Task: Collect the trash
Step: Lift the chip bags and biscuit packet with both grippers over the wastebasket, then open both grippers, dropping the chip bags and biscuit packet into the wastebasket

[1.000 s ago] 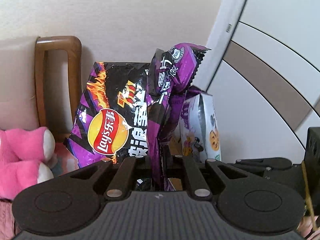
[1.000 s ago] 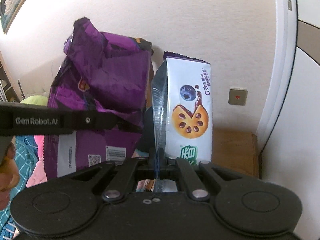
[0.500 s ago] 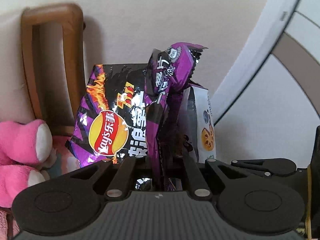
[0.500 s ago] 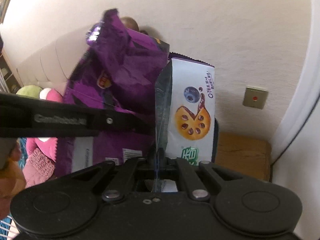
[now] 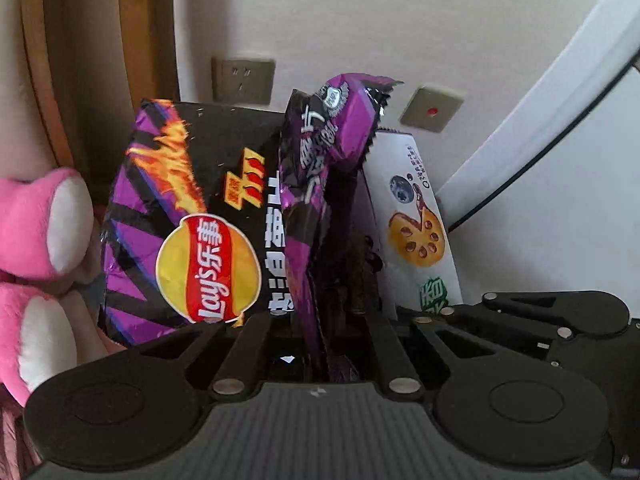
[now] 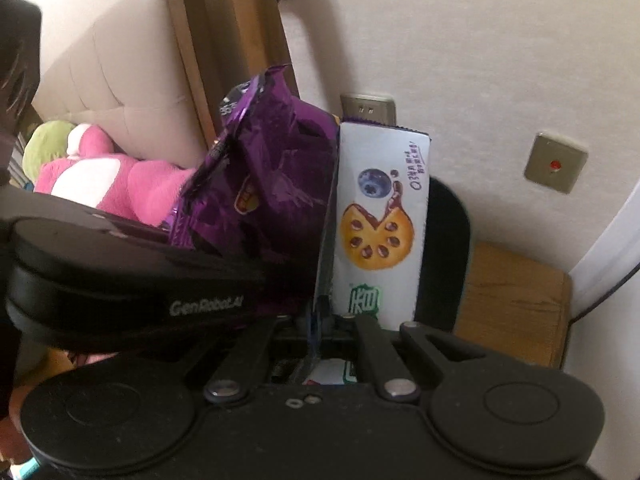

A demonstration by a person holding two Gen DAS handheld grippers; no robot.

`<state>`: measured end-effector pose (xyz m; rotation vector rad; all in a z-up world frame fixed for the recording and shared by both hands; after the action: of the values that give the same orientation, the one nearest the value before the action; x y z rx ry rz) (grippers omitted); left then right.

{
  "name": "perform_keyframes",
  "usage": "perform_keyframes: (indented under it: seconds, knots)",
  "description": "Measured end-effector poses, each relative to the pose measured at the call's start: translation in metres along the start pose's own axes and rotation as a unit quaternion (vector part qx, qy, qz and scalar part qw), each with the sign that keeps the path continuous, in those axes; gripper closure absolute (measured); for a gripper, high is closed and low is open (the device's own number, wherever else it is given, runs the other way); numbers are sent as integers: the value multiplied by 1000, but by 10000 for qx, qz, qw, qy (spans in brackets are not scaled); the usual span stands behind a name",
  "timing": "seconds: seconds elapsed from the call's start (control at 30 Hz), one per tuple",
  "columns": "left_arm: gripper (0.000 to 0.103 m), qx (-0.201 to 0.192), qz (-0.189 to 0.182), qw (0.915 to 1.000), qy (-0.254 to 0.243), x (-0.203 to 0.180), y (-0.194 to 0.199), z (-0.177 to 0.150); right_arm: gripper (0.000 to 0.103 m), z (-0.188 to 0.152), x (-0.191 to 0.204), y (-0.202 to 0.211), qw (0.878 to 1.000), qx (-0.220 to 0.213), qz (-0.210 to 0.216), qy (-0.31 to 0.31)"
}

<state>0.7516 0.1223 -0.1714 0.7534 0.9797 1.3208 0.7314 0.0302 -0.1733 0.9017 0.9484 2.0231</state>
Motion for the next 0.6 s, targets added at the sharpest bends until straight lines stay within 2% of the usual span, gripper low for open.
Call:
perform_keyframes:
  seconds: [0.07, 0.1, 0.17, 0.33, 0.43, 0.5, 0.57, 0.6]
  knots:
    - [96, 116, 61, 9999, 28, 3, -9, 2, 95, 0, 0, -8, 9999, 38, -75, 101]
    - [96, 167, 89, 9998, 34, 5, -14, 3, 94, 0, 2, -10, 9993, -109, -56, 345]
    - [96, 183, 82, 9997, 101, 6, -18, 5, 86, -2, 5, -17, 9989, -22, -108, 452]
    - [93, 368, 41, 9992, 149, 5, -30, -3, 76, -11, 11, -24, 9961, 9, -268, 841]
    - [76, 403, 38, 9991, 161, 3, -32, -6, 70, -16, 11, -23, 9949, 33, -311, 963]
    - [48, 340, -49, 9992, 219, 6, -32, -9, 62, -19, 11, -21, 9945, 68, -310, 997]
    - [39, 213, -91, 9993, 285, 10, -29, -12, 51, -23, 11, -18, 9941, 50, -313, 1038]
    - [39, 169, -104, 9993, 305, 11, -27, -14, 50, -25, 12, -16, 9939, 33, -325, 1055]
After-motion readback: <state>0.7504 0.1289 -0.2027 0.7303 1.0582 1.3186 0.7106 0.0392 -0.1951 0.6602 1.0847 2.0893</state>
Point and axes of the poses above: each gripper's, at about its wrist camera, not at the fingertips, and y roughly against the way its jaws point, x to its left, z to its top, the point moved 3 cm from there along -y, roughly the way its jaws point, and after that the axes turned 4 degrees about -y, right-handed, at the moved point
